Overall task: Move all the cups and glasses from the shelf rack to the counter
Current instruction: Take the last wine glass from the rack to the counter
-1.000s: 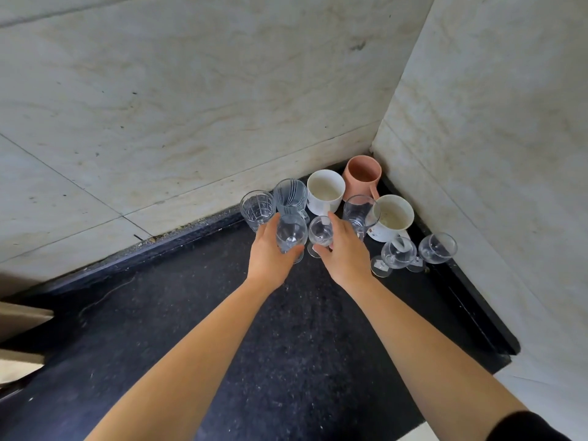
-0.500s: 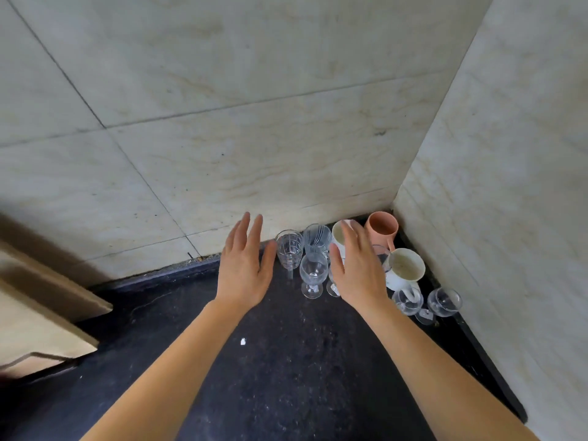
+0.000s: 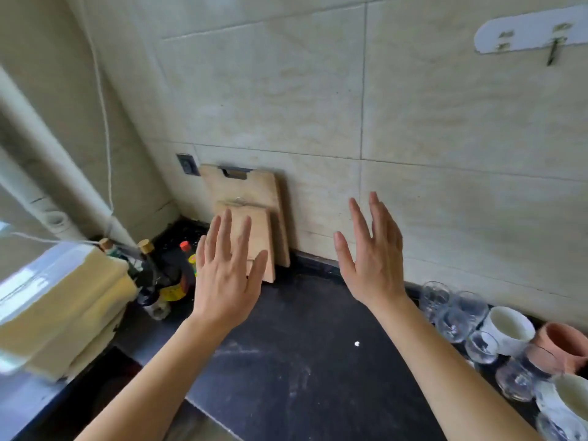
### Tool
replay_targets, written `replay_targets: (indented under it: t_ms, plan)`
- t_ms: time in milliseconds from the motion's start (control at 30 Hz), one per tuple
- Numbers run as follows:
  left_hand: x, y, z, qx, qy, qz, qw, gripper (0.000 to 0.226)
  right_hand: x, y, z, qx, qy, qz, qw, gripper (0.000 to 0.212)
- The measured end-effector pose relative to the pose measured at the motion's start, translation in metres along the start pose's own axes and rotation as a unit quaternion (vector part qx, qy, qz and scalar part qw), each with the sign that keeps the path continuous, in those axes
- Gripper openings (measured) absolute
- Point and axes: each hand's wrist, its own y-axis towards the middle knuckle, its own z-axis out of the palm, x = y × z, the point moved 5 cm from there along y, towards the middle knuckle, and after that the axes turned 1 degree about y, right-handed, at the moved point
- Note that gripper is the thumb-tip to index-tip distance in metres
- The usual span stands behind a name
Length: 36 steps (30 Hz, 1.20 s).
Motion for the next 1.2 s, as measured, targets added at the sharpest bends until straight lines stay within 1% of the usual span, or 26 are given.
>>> replay_targets:
  t_ms: [133,233,400,533,700,867,933,1067,1200]
  plan:
    - [0.082,-0.076,-0.076,-0.015,0.068,-0.1,0.993,0.067,0.118,-0.018,0.046,0.066,0.088,-0.071,0.991,0.061]
    - [0.14,-0.125,-0.136,-0.049,0.11,-0.148,0.982,0.066,0.214,-0.04,0.069,0.102,0.14,-0.134,0.976,0.062]
    - [0.238,-0.224,-0.228,-0.109,0.152,-0.264,0.946,0.067,0.364,-0.085,0.095,0.116,0.184,-0.248,0.944,0.065]
    - [0.318,-0.322,-0.305,-0.124,0.191,-0.309,0.924,0.068,0.502,-0.132,0.12,0.121,0.228,-0.311,0.915,0.066]
    - [0.418,-0.452,-0.433,-0.163,0.262,-0.375,0.874,0.068,0.711,-0.212,0.139,0.135,0.299,-0.361,0.873,0.066]
    - [0.485,-0.575,-0.538,-0.193,0.316,-0.444,0.816,0.07,0.888,-0.3,0.135,0.155,0.366,-0.44,0.805,0.069]
    - [0.507,-0.616,-0.568,-0.197,0.335,-0.464,0.796,0.07,0.946,-0.331,0.134,0.162,0.389,-0.465,0.778,0.072]
    - [0.544,-0.689,-0.615,-0.209,0.355,-0.519,0.749,0.073,1.04,-0.389,0.141,0.187,0.407,-0.503,0.739,0.074]
    - [0.585,-0.746,-0.646,-0.202,0.372,-0.55,0.72,0.075,1.116,-0.439,0.159,0.204,0.42,-0.529,0.709,0.075]
